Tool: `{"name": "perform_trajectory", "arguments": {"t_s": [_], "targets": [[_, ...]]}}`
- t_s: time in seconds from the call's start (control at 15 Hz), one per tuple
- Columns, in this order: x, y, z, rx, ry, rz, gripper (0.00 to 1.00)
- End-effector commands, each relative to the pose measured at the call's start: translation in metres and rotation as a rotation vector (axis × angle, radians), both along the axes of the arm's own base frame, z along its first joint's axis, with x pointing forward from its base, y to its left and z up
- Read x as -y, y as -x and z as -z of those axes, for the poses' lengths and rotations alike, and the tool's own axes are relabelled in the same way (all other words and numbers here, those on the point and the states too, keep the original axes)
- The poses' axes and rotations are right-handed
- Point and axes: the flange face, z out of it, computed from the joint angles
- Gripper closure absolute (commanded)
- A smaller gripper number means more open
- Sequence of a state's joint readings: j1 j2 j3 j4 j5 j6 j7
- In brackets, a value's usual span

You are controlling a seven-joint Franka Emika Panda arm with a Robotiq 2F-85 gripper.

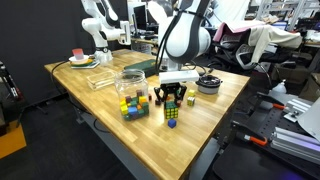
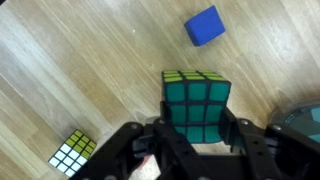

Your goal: Pick up the six face cube and put it on top of the larger six face cube

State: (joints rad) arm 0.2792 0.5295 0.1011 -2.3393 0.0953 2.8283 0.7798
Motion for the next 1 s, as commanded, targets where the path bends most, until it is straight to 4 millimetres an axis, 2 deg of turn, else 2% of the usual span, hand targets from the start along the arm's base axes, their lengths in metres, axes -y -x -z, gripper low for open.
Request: {"name": "perform_trajectory", "arguments": {"t_s": [0.0,0.07,0.33,0.6,0.93], "targets": [[0.0,-0.002,-0.01,0.014,-0.013,-0.013,0.79],[0.0,-0.002,-0.014,0.023,-0.01,-0.016,0.81],[0.001,-0.003,-0.031,0.049,0.004,-0.023,0.97],[0.006,-0.008,-0.06,0.092,0.016,-0.002,0.95],[0.021,-0.03,-0.103,0.163,0.042,0.057,0.95]]}}
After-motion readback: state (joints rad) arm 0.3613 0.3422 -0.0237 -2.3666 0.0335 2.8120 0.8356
